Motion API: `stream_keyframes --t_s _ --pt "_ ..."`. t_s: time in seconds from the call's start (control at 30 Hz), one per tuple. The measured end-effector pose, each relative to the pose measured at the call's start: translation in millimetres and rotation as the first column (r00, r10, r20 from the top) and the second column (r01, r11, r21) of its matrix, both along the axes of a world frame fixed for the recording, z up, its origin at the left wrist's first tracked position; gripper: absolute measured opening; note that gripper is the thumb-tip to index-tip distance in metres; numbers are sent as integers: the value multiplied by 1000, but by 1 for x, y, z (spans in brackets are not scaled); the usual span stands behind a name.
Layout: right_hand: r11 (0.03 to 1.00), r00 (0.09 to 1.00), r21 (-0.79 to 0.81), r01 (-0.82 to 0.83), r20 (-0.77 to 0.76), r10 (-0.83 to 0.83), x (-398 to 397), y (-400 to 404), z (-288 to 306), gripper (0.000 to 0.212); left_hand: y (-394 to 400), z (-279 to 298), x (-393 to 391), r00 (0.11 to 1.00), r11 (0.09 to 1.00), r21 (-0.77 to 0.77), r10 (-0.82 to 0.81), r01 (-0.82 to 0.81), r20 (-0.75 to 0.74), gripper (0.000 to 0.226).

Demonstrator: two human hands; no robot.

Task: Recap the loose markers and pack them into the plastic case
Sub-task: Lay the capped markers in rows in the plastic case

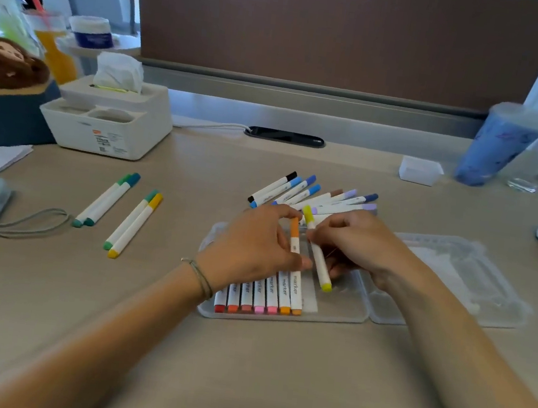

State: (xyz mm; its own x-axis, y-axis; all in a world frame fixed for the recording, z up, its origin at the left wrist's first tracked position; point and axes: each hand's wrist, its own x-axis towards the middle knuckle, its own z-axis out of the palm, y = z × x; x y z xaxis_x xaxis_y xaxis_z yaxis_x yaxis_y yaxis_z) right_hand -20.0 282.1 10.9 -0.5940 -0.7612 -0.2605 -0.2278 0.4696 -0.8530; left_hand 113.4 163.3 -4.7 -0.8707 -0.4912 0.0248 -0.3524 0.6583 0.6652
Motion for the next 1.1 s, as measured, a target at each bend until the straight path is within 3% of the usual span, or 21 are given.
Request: stream_keyframes --t_s 0.17,0.37,0.47,0.57,0.73,1.1 --pt "1000 1000 5 -6 8 6 -2 3 -3 16 -2 -2 0 998 967 -256 25 -8 62 82" --pt "999 998 -7 -32 58 33 -4 8 -1 15 -1 -3 13 989 960 -277 -4 46 149 99" --pt "999 993 -6 -47 106 47 -6 11 2 7 6 -4 20 988 945 -321 -13 63 156 89" --pt "998 989 -2 -65 136 65 -6 13 4 12 11 -6 20 984 927 -368 -1 68 180 83" --pt "994 991 52 -94 103 89 -2 12 4 6 10 -7 22 979 877 -474 24 77 202 96" --pt "992 996 85 -91 15 90 6 7 2 24 1 -4 26 956 904 -395 -47 164 288 92"
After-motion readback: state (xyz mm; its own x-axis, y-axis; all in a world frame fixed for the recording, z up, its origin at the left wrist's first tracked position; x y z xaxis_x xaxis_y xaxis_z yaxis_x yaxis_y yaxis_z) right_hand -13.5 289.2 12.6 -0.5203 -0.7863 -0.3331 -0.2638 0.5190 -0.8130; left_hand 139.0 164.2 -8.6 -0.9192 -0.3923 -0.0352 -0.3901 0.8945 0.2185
